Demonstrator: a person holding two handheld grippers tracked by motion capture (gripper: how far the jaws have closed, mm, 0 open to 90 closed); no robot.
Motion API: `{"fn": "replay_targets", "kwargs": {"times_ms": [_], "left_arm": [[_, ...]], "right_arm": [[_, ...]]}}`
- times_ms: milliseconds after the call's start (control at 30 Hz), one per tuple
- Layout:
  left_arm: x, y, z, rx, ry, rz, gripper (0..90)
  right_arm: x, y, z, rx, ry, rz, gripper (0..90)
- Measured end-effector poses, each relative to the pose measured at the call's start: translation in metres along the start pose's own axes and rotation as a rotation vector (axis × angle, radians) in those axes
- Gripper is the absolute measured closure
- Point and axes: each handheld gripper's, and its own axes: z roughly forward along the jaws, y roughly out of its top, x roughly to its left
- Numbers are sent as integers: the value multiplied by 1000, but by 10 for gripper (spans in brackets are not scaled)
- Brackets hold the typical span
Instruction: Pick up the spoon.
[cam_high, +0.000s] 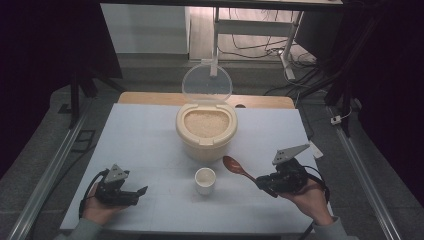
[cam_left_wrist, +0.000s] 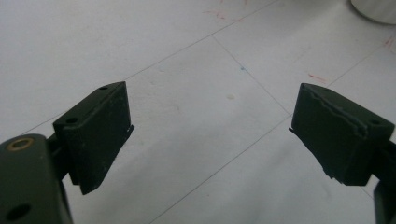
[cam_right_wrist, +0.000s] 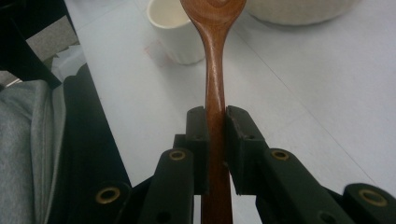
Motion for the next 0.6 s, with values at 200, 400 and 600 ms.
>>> {"fn": "replay_targets", "kwargs": {"times_ms": [200,400,600], "left_arm": [[0,0,0,-1,0,1,122],[0,0,0,0,-1,0,122],[0,0,1,0,0,2,122]], "right_arm": [[9,8,9,4,12,-45,791],[16,15,18,13,16,-79,790],[21,25,28,25,30,-110,790]]}}
